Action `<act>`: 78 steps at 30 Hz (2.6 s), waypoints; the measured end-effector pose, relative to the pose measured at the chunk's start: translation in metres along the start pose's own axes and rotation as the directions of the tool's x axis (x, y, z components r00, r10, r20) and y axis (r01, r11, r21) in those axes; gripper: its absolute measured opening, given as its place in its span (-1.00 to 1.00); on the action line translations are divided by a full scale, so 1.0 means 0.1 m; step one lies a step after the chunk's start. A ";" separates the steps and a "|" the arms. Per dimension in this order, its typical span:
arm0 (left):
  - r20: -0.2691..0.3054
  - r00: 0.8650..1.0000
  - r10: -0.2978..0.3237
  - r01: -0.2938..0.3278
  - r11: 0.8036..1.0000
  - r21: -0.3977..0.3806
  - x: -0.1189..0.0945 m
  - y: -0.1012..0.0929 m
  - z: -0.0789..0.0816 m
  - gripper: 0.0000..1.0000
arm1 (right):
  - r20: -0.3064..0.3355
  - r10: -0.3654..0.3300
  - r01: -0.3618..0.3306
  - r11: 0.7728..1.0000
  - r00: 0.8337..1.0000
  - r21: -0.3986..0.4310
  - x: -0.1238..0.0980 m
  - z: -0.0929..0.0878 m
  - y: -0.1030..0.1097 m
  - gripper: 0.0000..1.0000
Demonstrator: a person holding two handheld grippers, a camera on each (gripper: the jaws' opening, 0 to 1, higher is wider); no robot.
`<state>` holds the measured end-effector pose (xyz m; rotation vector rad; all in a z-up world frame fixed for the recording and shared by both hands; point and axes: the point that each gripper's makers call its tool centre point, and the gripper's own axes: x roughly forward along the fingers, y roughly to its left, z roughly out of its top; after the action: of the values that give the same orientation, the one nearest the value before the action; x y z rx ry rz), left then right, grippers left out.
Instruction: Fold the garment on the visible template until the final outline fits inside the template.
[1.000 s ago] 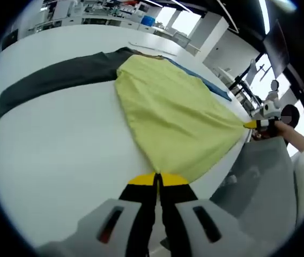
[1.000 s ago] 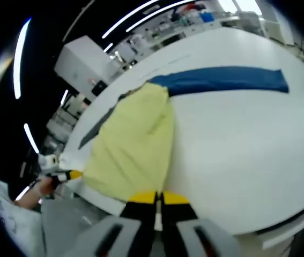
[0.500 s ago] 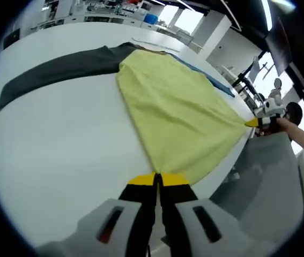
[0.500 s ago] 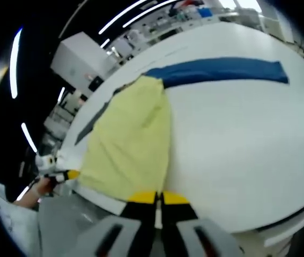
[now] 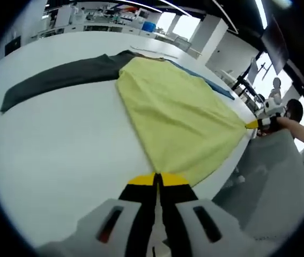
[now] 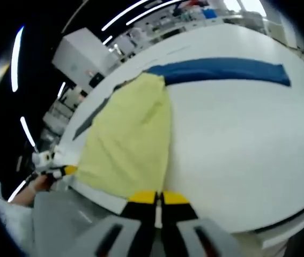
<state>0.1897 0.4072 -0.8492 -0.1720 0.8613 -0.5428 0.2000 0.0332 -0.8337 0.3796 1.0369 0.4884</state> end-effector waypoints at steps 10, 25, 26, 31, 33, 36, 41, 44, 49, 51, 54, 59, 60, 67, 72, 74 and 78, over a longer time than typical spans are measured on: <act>0.118 0.993 0.023 -0.035 0.995 0.097 -0.12 -0.22 0.24 -0.67 | 0.019 0.024 -0.022 0.997 1.000 -0.074 -0.02 0.02 0.03 -0.82; 0.375 0.926 -0.046 -0.052 0.968 0.247 -0.42 -0.56 1.00 0.55 | 0.184 0.088 -0.022 0.942 0.979 -0.335 -0.41 0.66 0.05 0.37; 0.372 0.927 -0.045 -0.051 0.968 0.244 -0.42 -0.56 1.02 0.59 | 0.196 0.088 -0.017 0.941 0.977 -0.337 -0.43 0.70 0.04 0.38; 0.357 0.932 -0.065 -0.038 0.961 0.273 -0.42 -0.58 1.14 0.90 | 0.242 0.087 0.001 0.940 0.967 -0.342 -0.53 0.89 -0.10 0.59; 0.349 0.935 -0.065 -0.035 0.962 0.272 -0.42 -0.61 1.18 0.97 | 0.250 0.073 0.019 0.937 0.965 -0.348 -0.55 0.92 -0.16 0.76; 0.348 0.934 -0.084 -0.020 0.958 0.285 -0.40 -0.62 1.22 0.98 | 0.264 0.048 0.053 0.931 0.963 -0.362 -0.61 0.96 -0.26 0.99; 0.352 0.932 -0.086 -0.022 0.956 0.291 -0.31 -0.73 1.30 0.98 | 0.256 0.030 0.069 0.928 0.966 -0.367 -0.67 1.00 -0.46 0.98; 0.369 0.926 -0.077 -0.038 0.955 0.294 -0.30 -0.77 1.32 0.98 | 0.269 0.016 0.087 0.927 0.963 -0.365 -0.72 1.08 -0.66 0.95; 0.388 0.919 -0.072 -0.045 0.957 0.286 -0.30 -0.86 1.35 0.98 | 0.275 -0.009 0.104 0.937 0.961 -0.334 -0.73 1.23 -0.95 0.93; 0.401 0.914 -0.058 -0.062 0.958 0.279 -0.29 -0.86 1.37 0.98 | 0.282 -0.029 0.127 0.933 0.959 -0.336 -0.72 1.31 -1.07 0.88; 0.412 0.910 -0.048 -0.069 0.962 0.266 -0.28 -0.86 1.36 0.97 | 0.273 -0.070 0.161 0.931 0.960 -0.328 -0.67 1.42 -1.32 0.80; 0.422 0.906 -0.033 -0.085 0.962 0.259 -0.26 -0.88 1.34 0.92 | 0.278 -0.140 0.210 0.948 0.950 -0.240 -0.61 1.55 -1.65 0.77; 0.435 0.900 -0.026 -0.100 0.959 0.264 -0.26 -0.88 1.34 0.89 | 0.286 -0.148 0.213 0.954 0.947 -0.209 -0.60 1.59 -1.76 0.72; 0.461 0.888 -0.006 -0.109 0.969 0.222 -0.24 -0.87 1.31 0.83 | 0.277 -0.219 0.253 0.963 0.936 -0.094 -0.60 1.67 -2.06 0.22; 0.454 0.891 0.002 -0.116 0.968 0.223 -0.26 -0.76 1.23 0.79 | 0.291 -0.291 0.290 0.956 0.912 0.047 -0.57 1.75 -2.36 -0.12; 0.453 0.891 0.009 -0.123 0.967 0.223 -0.28 -0.74 1.22 0.77 | 0.312 -0.297 0.278 0.955 0.902 0.107 -0.59 1.79 -2.36 -0.22; 0.461 0.887 0.030 -0.138 0.970 0.202 -0.32 -0.67 1.19 0.74 | 0.307 -0.314 0.295 0.950 0.899 0.106 -0.60 1.80 -2.40 -0.38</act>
<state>0.2377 0.3588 -0.7267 -0.0445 0.3398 -0.4883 0.3828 -0.2121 -0.8316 0.3259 0.7745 0.1077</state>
